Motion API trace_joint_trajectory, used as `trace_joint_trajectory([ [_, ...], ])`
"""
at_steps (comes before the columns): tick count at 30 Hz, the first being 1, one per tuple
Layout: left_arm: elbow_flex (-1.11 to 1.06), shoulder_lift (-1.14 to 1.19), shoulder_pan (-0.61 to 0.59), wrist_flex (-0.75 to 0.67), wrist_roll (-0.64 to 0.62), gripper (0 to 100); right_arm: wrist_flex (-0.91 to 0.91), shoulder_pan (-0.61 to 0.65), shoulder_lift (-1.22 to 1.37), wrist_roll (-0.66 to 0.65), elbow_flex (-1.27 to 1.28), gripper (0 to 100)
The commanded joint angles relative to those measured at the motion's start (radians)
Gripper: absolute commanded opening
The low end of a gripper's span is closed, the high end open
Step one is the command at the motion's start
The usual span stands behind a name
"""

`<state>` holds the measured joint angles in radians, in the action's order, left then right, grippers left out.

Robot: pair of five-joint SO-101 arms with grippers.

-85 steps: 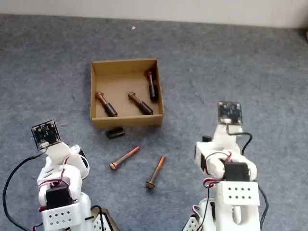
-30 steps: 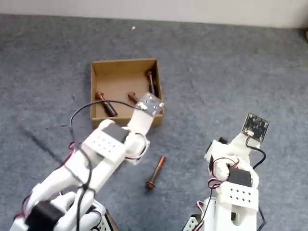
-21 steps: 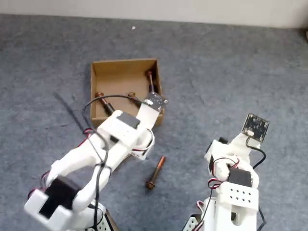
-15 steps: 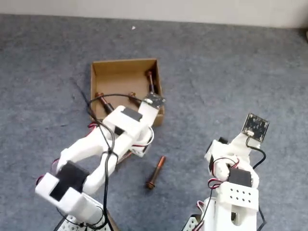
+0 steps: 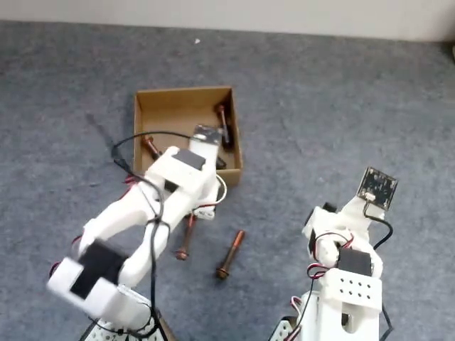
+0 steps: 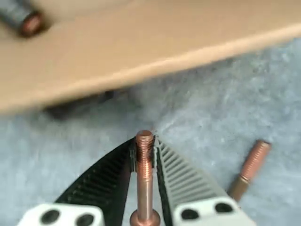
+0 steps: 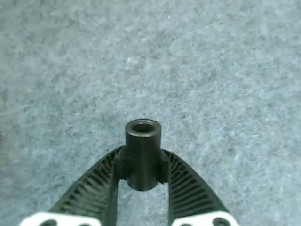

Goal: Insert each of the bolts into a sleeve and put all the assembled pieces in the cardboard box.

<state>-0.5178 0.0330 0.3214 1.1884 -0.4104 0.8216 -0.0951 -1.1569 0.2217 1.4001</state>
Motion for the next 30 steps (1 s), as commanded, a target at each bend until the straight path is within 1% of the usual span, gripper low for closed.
trace_joint_trajectory([
  [1,0.039,-0.205,-0.085,0.123,-0.126,1,-0.018,-0.010,-0.018,0.003,-0.010,0.5],
  [5,0.035,-0.323,-0.209,0.147,-0.192,1,-0.018,-0.010,-0.018,0.003,-0.010,0.5],
  [8,0.005,-0.349,-0.306,0.149,-0.252,1,-0.018,-0.010,-0.018,0.003,-0.008,0.5],
  [10,-0.007,-0.351,-0.355,0.149,-0.319,1,-0.018,-0.010,-0.018,0.003,-0.008,0.5],
  [13,-0.042,-0.357,-0.437,0.153,-0.453,1,-0.018,-0.010,-0.018,0.003,-0.008,0.5],
  [17,-0.105,-0.357,-0.535,0.147,-0.448,1,-0.018,-0.010,-0.018,0.003,-0.008,0.5],
  [21,-0.147,-0.357,-0.570,0.150,-0.448,1,-0.018,-0.007,-0.018,0.003,-0.008,0.5],
  [22,-0.150,-0.357,-0.582,0.152,-0.448,2,-0.018,-0.007,-0.018,0.003,-0.008,0.5],
  [24,-0.147,-0.357,-0.599,0.157,-0.448,9,-0.018,-0.007,-0.018,0.003,-0.008,0.5],
  [28,-0.143,-0.357,-0.568,0.213,-0.451,29,-0.018,-0.007,-0.018,0.003,-0.008,0.5],
  [30,-0.142,-0.357,-0.561,0.241,-0.453,37,-0.018,-0.007,-0.018,0.003,-0.008,0.5],
])
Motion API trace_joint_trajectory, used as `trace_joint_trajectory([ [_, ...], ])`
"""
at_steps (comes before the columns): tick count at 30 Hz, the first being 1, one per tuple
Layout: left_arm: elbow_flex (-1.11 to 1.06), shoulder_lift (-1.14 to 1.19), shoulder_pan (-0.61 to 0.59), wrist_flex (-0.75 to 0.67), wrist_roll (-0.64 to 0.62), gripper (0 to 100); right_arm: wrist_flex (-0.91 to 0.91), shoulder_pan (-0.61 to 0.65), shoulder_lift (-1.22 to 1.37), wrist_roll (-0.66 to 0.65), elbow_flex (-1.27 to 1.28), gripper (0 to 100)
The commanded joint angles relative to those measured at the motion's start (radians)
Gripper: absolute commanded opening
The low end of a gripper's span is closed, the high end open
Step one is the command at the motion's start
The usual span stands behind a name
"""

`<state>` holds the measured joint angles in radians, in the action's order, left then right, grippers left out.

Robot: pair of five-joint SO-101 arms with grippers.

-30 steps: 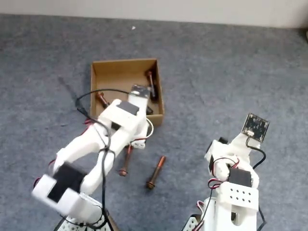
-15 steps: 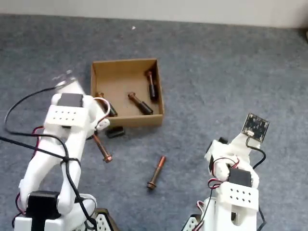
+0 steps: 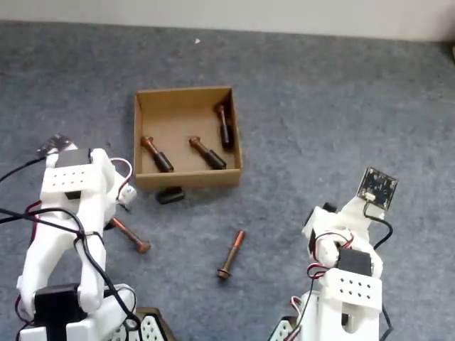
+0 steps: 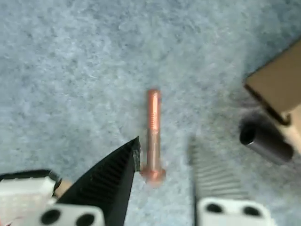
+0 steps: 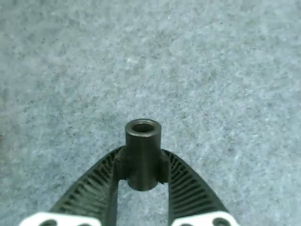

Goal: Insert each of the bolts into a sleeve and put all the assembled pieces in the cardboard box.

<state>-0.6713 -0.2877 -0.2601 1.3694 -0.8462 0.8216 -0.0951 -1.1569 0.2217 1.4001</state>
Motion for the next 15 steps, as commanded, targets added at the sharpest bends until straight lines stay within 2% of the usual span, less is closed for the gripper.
trace_joint_trajectory([
  [1,0.013,-0.036,0.022,0.068,-0.014,40,-0.018,-0.007,-0.018,0.003,-0.008,0.5],
  [4,0.038,-0.036,0.018,0.072,0.006,41,-0.018,-0.007,-0.018,0.003,-0.008,0.5],
  [5,0.051,-0.036,0.016,0.078,0.054,41,-0.018,-0.007,-0.018,0.003,-0.008,0.5],
  [10,0.179,-0.036,0.013,0.166,0.414,31,-0.018,-0.007,-0.018,0.003,-0.008,0.5],
  [15,0.312,-0.036,0.015,0.241,0.839,17,-0.018,-0.008,-0.018,0.003,-0.008,0.5],
])
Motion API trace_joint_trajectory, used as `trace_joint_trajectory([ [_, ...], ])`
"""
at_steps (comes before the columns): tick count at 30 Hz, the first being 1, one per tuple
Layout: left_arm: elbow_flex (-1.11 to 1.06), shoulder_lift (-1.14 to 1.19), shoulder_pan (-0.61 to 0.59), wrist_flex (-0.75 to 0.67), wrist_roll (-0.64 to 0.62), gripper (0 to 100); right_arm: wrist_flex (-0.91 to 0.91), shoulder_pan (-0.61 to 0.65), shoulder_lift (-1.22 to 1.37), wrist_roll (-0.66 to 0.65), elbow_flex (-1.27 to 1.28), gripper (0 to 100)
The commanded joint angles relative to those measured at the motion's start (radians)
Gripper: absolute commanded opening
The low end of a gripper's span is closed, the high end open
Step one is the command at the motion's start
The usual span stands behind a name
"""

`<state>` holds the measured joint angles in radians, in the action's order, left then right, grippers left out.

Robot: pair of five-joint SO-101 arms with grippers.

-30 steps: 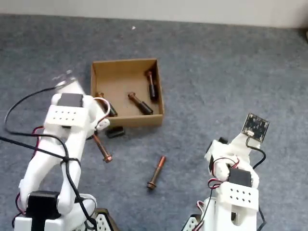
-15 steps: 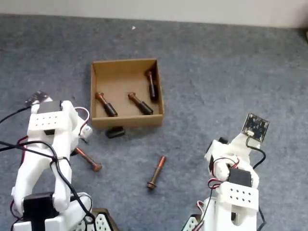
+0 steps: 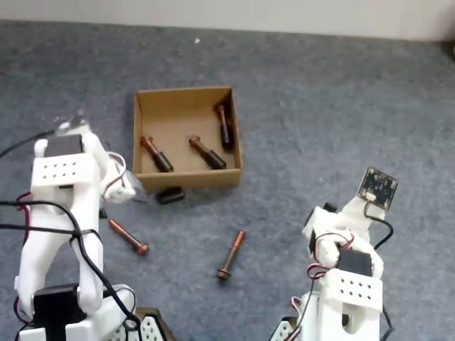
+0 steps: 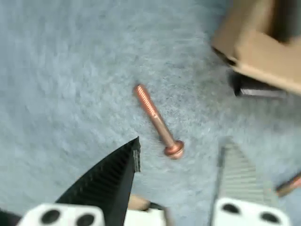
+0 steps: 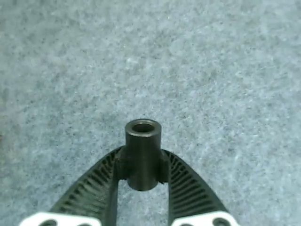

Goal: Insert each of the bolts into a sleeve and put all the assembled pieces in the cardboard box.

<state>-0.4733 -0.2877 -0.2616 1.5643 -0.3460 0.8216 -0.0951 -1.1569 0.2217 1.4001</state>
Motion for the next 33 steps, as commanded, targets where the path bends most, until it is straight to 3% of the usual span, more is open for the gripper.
trace_joint_trajectory([
  [1,0.125,-0.036,0.016,0.048,0.423,14,-0.018,-0.008,-0.018,0.003,-0.008,0.5],
  [4,0.136,-0.033,0.022,0.048,0.681,8,-0.018,-0.008,-0.018,0.003,-0.008,0.5],
  [9,0.131,-0.030,0.018,0.058,1.197,8,-0.019,-0.008,-0.018,0.003,-0.008,0.5],
  [14,0.064,-0.036,0.022,0.077,1.496,18,-0.019,-0.008,-0.018,0.003,-0.008,0.5],
  [20,-0.038,-0.027,0.056,0.074,1.657,21,-0.021,-0.008,-0.018,0.003,-0.008,0.5],
  [29,-0.289,-0.027,0.203,-0.167,1.657,22,-0.168,-0.010,-0.018,0.003,0.076,0.5],
  [33,-0.305,-0.027,0.211,-0.184,1.662,22,-0.170,-0.010,-0.018,0.003,0.077,0.5],
])
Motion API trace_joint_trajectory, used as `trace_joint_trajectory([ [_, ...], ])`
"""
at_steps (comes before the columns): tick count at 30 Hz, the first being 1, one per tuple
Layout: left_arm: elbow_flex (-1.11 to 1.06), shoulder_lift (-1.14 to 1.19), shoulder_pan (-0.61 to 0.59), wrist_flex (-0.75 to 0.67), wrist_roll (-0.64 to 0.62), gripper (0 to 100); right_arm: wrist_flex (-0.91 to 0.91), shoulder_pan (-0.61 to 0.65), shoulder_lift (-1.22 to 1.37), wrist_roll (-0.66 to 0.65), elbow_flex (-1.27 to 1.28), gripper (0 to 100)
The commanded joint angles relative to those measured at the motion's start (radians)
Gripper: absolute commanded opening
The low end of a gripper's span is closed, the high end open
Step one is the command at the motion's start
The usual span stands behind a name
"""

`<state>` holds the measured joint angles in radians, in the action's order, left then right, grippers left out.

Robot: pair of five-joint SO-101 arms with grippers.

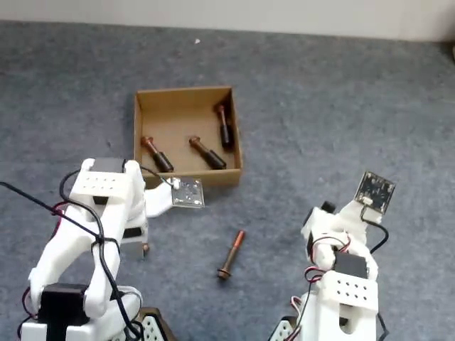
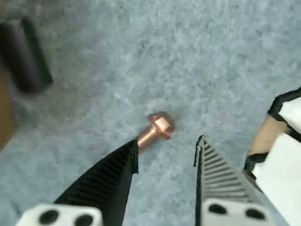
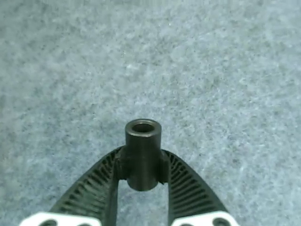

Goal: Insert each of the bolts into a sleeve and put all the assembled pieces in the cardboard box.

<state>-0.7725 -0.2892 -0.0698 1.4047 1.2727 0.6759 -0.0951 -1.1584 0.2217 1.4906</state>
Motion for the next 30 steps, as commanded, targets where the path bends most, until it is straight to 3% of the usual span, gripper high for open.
trace_joint_trajectory([
  [1,-0.005,-0.025,0.018,-0.026,0.043,22,-0.024,-0.010,-0.016,0.003,-0.013,0.5],
  [12,-0.013,-0.024,-0.077,-0.084,0.216,22,-0.025,-0.010,-0.016,0.003,-0.010,0.5],
  [25,-0.110,-0.024,-0.087,-0.279,0.222,22,-0.027,-0.008,-0.016,0.003,-0.007,0.5],
  [30,-0.134,-0.024,-0.090,-0.301,0.296,22,-0.027,-0.008,-0.016,0.003,-0.007,0.5],
])
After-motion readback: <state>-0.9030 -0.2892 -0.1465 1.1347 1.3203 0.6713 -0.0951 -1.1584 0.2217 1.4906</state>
